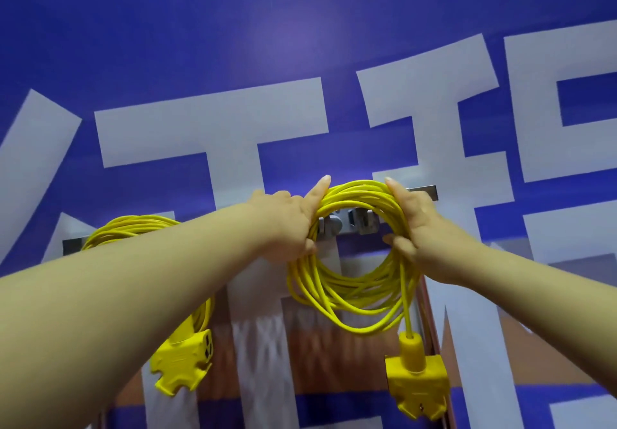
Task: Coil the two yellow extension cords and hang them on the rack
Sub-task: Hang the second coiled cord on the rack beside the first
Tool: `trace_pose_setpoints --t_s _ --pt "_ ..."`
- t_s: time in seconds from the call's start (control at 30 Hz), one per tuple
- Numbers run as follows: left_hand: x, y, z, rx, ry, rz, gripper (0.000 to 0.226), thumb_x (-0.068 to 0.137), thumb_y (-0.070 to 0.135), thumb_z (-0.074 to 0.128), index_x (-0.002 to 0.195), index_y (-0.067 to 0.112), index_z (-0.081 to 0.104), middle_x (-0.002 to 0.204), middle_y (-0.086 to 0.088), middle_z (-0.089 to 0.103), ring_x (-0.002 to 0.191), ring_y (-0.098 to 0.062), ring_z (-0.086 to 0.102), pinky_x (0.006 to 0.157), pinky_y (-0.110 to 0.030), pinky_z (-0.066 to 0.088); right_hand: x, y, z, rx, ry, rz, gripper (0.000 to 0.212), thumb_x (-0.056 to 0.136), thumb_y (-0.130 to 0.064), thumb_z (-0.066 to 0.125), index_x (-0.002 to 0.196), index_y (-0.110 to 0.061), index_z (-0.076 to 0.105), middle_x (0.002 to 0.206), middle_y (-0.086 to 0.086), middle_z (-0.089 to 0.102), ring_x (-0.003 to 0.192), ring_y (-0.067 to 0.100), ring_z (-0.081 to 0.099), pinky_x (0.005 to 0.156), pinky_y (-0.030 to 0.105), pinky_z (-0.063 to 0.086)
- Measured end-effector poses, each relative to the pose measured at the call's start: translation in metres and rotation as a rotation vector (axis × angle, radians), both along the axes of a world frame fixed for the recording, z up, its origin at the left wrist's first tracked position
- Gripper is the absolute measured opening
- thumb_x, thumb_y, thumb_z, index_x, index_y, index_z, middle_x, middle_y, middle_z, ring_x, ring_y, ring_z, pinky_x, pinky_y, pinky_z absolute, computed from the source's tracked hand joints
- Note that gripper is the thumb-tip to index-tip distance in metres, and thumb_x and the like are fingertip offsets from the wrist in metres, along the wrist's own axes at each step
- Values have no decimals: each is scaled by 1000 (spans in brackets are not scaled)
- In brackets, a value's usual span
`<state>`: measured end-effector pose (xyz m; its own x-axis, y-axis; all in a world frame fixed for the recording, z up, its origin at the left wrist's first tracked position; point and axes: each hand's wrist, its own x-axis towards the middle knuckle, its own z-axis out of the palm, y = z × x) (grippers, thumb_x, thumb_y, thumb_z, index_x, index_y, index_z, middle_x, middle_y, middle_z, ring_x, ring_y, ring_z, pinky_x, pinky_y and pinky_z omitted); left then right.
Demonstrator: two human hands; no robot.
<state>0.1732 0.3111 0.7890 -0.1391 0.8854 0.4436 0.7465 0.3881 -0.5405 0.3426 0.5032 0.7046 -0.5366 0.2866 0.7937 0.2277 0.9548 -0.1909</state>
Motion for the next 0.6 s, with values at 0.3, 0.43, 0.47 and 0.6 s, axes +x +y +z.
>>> trace_pose_setpoints --t_s 0.3,0.43,0.47,0.6 --pt "3 4 -4 -4 34 32 121 81 76 56 150 30 -32 143 -6 51 128 -31 47 97 -49 42 4 -13 6 245 38 -114 61 100 -43 50 155 -40 23 158 3 23 133 29 46 100 37 48" --pt "0 10 -4 -8 10 11 122 77 80 56 148 36 -33 147 -5 45 129 -33 48 98 -50 43 1 -17 14 288 42 -79 48 101 -38 49 149 -37 42 155 5 37 131 29 50 97 40 50" --pt "-2 11 -3 -16 -29 -2 119 78 78 56 148 39 -33 146 -6 45 128 -33 48 99 -50 44 0 -17 14 291 36 -64 46 102 -37 48 148 -37 44 153 5 41 130 29 51 96 40 52" --pt "-6 8 3 -49 -345 -93 101 89 59 54 149 48 -26 127 -11 44 111 -34 50 100 -48 45 1 -18 17 316 7 -60 44 102 -35 47 147 -34 47 145 5 49 123 26 55 92 37 55"
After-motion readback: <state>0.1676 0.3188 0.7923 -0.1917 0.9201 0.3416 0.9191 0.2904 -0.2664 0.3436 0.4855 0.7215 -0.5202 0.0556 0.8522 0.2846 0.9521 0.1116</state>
